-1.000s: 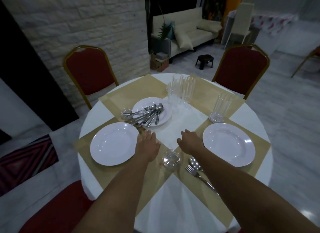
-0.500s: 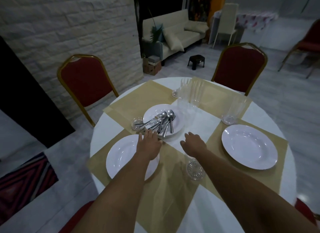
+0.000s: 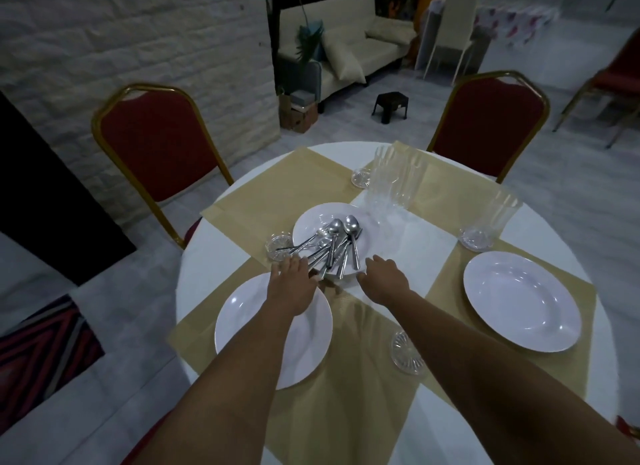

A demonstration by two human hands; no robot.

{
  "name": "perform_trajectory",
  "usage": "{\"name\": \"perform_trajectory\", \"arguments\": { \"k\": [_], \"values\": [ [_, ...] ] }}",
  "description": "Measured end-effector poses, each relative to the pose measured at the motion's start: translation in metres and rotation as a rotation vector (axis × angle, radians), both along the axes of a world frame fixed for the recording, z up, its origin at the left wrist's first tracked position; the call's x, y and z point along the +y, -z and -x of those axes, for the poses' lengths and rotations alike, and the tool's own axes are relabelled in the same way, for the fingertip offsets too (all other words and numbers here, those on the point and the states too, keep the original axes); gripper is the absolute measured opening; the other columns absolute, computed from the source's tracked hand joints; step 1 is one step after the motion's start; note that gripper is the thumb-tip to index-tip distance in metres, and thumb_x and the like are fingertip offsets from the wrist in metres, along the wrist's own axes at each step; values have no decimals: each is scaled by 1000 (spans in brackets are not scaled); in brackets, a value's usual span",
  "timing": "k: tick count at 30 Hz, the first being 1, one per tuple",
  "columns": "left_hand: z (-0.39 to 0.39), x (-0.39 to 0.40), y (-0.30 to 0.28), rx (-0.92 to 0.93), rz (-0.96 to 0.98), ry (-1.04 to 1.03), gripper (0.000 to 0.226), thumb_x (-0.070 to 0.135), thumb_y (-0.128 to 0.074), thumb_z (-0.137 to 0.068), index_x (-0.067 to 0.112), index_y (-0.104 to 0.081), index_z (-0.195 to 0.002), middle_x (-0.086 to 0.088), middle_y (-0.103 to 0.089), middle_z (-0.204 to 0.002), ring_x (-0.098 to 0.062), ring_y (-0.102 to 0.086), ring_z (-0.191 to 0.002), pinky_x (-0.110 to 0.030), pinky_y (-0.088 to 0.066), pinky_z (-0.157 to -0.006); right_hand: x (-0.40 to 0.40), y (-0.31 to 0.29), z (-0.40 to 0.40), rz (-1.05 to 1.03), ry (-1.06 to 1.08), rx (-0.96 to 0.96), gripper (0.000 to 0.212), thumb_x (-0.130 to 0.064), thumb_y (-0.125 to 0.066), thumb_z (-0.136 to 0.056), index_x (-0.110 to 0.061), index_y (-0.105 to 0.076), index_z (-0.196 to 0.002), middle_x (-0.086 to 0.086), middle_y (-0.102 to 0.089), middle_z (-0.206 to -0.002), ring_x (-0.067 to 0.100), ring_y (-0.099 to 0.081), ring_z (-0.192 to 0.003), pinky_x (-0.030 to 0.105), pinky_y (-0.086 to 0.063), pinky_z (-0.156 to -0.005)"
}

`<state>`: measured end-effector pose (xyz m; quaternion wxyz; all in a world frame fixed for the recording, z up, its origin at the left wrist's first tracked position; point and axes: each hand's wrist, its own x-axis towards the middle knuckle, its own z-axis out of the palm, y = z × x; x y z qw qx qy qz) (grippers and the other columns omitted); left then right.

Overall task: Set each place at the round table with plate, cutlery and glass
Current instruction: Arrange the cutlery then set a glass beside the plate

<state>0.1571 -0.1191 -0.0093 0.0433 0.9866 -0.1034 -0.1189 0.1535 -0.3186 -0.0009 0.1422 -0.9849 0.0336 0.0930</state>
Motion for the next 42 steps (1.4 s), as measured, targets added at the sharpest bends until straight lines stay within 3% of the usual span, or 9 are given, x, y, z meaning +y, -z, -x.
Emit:
{"name": "perform_trajectory", "arguments": {
  "k": [6,12,18,27,31,42],
  "values": [
    [-12,17,7,-85,-3,-38,47,34,-28,-103,12,-32,-144,-9,-31,-153,-27,-23,-144,-47,-20,-113,6,1,-25,-14,1,-5,28,-27,-40,-97,-6,-57,-105,10,-56,-107,31,-50,-107,38,-44,-89],
    [-34,14,7,-116,-1,-35,44,34,-34,-101,12,-43,-138,-9,-32,-153,-27,-24,-144,-49,-22,-114,9,8,-52,-3,47,20,24,-22,-41,-94,-9,-60,-101,7,-60,-107,28,-51,-107,35,-45,-88],
    [-62,12,16,-93,-26,-21,56,40,-30,-99,15,-24,-149,-9,-23,-158,-24,-18,-147,-47,-10,-117,15,17,-78,-58,163,31,23,-19,-43,-92,-11,-63,-99,7,-64,-101,28,-55,-104,34,-45,-83],
    [-98,4,22,-159,-20,38,37,33,-39,-97,19,-47,-130,-1,-56,-126,-21,-47,-122,-39,-29,-105,20,28,-94,-152,307,55,26,-24,-45,-93,-15,-59,-112,8,-67,-104,29,-62,-99,36,-50,-85],
    [-107,-2,17,-193,-29,17,28,29,-39,-97,19,-55,-118,0,-57,-120,-21,-48,-117,-36,-32,-98,21,32,-96,-178,346,47,26,-20,-45,-93,-14,-59,-114,8,-66,-105,28,-63,-98,35,-49,-83],
    [-114,-31,19,-192,74,-26,31,34,-45,-95,14,-56,-117,-5,-56,-121,-23,-47,-117,-38,-35,-97,7,28,-95,-206,438,30,24,-13,-51,-92,-10,-65,-111,8,-66,-111,28,-63,-100,29,-46,-78]
  ]
}}
